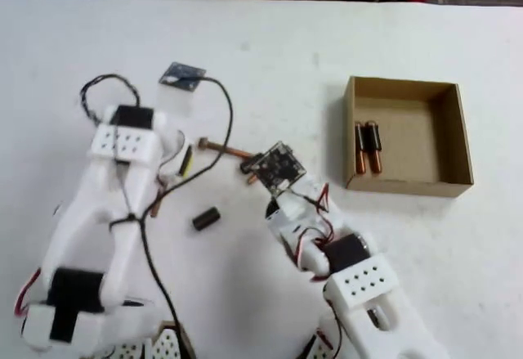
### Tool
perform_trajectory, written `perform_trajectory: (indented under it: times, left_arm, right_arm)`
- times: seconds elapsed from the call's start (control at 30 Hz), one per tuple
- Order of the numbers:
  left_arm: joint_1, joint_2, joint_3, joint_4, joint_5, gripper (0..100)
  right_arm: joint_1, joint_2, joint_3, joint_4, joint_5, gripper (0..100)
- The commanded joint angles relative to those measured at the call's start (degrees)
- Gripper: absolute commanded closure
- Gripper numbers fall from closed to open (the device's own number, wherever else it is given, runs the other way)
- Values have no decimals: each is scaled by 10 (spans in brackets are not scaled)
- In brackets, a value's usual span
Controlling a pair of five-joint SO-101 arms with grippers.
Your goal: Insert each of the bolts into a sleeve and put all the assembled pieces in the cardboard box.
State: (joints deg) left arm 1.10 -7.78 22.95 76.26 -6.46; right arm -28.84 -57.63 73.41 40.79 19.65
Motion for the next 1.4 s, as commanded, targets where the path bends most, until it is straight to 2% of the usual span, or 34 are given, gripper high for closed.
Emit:
perform_trajectory:
  times: [0.0,0.27,0.57,1.13,1.23,1.37]
  left_arm:
    - [-13,-95,26,-11,-7,980]
    - [-8,-188,88,-12,-7,980]
    - [-9,-263,144,-12,-7,980]
    - [-8,-274,143,-69,11,980]
    - [-7,-274,142,-69,43,980]
    - [0,-274,142,-69,46,980]
  right_arm:
    - [-23,-62,-9,-8,-4,982]
    - [-29,-255,1,58,-4,982]
    - [-56,-399,83,63,-4,982]
    - [-58,-454,163,59,-4,982]
    - [-58,-455,171,34,-4,982]
    - [-59,-455,211,-36,-4,982]
